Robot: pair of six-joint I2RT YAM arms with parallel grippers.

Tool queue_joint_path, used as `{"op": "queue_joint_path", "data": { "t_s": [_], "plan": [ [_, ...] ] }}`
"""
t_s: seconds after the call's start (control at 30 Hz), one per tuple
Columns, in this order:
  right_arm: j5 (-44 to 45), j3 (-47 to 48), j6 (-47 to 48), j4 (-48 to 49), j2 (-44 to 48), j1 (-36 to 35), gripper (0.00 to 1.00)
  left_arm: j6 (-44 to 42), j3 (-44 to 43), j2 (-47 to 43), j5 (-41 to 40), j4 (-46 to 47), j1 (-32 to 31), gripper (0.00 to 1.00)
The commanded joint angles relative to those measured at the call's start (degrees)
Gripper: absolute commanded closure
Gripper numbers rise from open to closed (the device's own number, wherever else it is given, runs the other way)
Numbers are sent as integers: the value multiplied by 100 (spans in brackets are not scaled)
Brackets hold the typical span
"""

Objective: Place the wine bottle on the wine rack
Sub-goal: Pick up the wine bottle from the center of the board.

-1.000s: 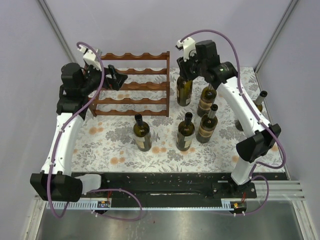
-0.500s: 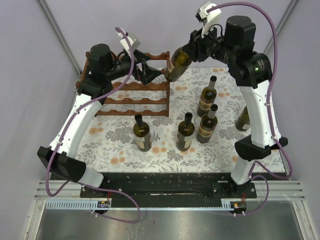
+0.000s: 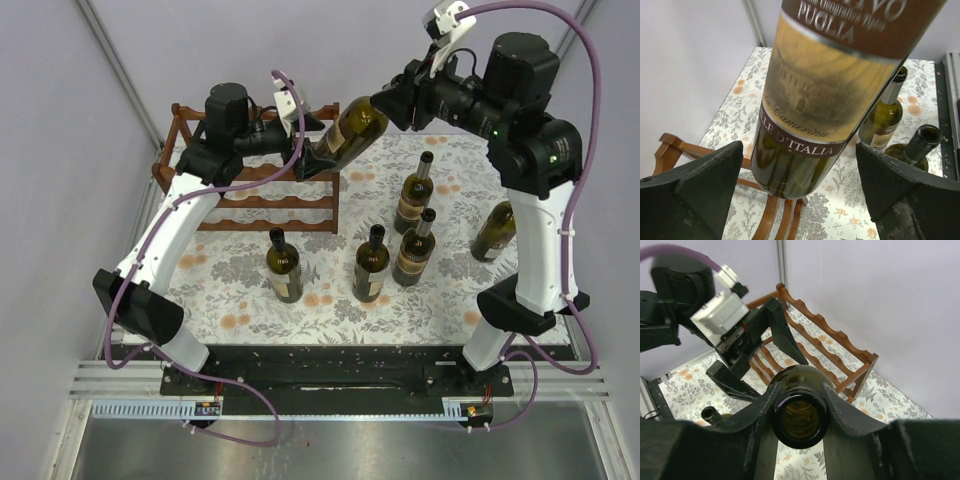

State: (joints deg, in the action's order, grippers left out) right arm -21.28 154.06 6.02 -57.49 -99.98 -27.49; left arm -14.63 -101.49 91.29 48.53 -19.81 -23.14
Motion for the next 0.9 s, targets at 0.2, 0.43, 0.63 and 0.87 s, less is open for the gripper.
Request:
{"op": "queue_joint_path", "data": {
  "t_s": [0.2,0.43,0.63,0.87],
  "plan": [
    [-456,309,-426,836,541,-29,100,-830,-133,21,508,-119,-384,1],
    [-439,248,-435,880,585,-29,100,-831,-134,214,648,-163,-569,1],
    [-491,151,-461,907,629,-29,100,-550,77,241,833,170,-569,44],
    [-316,-147,-426,959,682,-29,100,-137,24,250,860,355,-552,100]
  ]
}}
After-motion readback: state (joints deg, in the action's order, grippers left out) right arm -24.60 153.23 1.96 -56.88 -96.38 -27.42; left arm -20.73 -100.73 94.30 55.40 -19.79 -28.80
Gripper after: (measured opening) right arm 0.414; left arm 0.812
